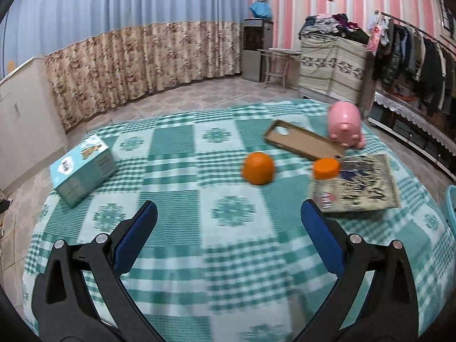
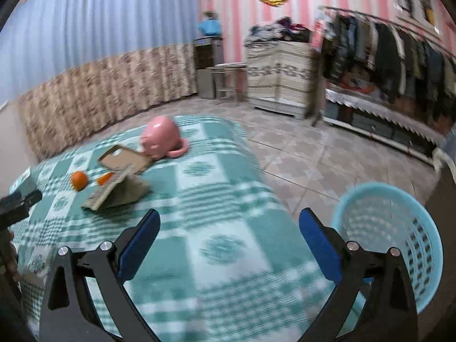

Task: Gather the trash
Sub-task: 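Move both open tools back to the bedspread, then grasp the patterned snack packet with the right tool while the left grasps the orange round lid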

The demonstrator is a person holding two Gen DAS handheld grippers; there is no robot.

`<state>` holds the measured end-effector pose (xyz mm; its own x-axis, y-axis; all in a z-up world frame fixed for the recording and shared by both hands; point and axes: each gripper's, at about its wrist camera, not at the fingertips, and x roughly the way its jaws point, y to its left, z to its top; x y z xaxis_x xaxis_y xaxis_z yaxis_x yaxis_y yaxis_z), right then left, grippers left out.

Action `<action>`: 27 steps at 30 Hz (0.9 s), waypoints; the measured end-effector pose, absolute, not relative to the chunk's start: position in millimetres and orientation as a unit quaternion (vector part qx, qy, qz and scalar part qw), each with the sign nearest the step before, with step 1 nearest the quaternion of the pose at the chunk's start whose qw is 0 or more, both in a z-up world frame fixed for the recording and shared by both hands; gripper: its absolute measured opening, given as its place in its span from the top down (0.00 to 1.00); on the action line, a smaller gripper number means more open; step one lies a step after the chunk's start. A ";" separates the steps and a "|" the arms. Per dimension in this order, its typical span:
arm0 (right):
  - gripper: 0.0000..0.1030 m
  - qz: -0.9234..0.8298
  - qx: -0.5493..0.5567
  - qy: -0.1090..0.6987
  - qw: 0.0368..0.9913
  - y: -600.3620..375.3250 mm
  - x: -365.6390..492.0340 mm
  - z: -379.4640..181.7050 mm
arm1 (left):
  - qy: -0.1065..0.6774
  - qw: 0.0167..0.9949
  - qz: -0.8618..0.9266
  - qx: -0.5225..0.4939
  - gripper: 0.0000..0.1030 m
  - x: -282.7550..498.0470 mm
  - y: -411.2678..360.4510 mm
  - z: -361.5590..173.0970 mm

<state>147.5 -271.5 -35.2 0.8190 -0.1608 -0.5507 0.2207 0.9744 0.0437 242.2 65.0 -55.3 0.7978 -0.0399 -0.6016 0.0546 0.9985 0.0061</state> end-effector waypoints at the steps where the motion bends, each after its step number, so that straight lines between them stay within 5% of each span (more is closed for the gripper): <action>1: 0.07 -0.087 0.046 0.287 0.953 -259.4 155.2 -34.3 | 0.315 0.949 -0.023 0.013 0.05 243.7 70.0 -54.7; 11: 0.08 0.012 0.072 0.343 0.936 -186.1 228.7 -46.5 | 0.307 0.952 -0.015 0.002 0.05 258.1 108.8 -53.9; 13: 0.18 0.026 0.073 0.363 0.929 -174.0 244.9 -57.3 | 0.307 0.952 -0.016 -0.003 0.05 258.5 111.1 -54.3; 16: 0.67 0.074 0.107 0.377 0.917 -164.6 254.4 -71.3 | 0.311 0.950 -0.017 -0.004 0.05 261.7 110.4 -56.0; 18: 0.83 0.093 0.114 0.364 0.920 -161.1 252.3 -69.5 | 0.315 0.949 -0.018 -0.004 0.05 265.4 107.4 -57.3; 21: 0.92 0.093 0.088 0.337 0.933 -161.2 241.2 -54.0 | 0.319 0.947 -0.028 -0.012 0.05 269.7 97.3 -56.8; 27: 0.93 0.060 0.086 0.312 0.944 -215.0 199.3 -26.2 | 0.324 0.943 -0.069 -0.019 0.05 269.5 51.8 -55.6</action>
